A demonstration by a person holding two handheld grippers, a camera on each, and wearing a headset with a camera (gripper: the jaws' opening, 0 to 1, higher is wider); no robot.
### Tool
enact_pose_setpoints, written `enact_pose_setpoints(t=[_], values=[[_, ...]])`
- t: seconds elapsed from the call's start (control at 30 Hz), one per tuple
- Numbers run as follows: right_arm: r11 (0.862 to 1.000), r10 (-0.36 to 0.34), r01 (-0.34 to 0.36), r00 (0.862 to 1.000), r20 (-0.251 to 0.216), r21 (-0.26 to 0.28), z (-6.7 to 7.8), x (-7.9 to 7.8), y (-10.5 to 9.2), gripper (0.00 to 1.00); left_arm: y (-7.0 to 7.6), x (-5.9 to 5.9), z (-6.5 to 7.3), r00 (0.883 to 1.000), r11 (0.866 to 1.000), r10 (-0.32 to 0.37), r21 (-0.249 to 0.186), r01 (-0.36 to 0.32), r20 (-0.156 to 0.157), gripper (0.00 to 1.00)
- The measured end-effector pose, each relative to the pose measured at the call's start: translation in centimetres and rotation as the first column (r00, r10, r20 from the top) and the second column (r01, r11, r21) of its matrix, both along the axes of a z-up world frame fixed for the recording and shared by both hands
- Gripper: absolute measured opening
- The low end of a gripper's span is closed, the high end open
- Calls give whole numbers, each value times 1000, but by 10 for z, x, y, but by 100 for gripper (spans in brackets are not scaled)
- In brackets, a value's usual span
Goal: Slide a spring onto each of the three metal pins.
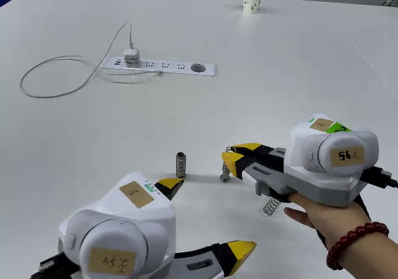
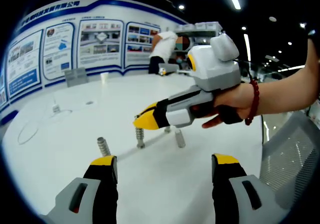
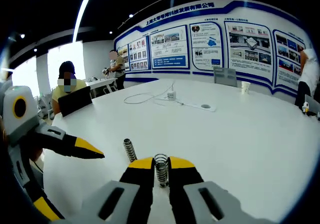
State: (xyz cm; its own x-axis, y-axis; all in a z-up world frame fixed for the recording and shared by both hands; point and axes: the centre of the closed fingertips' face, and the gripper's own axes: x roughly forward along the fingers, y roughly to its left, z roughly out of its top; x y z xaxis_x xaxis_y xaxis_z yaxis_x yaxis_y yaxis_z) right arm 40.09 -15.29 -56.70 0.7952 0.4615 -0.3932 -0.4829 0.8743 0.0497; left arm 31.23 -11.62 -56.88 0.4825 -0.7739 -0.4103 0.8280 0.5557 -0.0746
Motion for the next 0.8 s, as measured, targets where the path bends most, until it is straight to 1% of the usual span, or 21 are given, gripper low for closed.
enact_pose_setpoints(t=[0.5,0.8], values=[[1000,8,-9,999,-37,-29,-16,-2,1,11,2,1,-1,1000,1000,8,2,-8,-5,77],[999,1,-3,999,-54,-36,-21,-3,0,11,3,2,-1,1000,1000,9,3,-9,-7,76]])
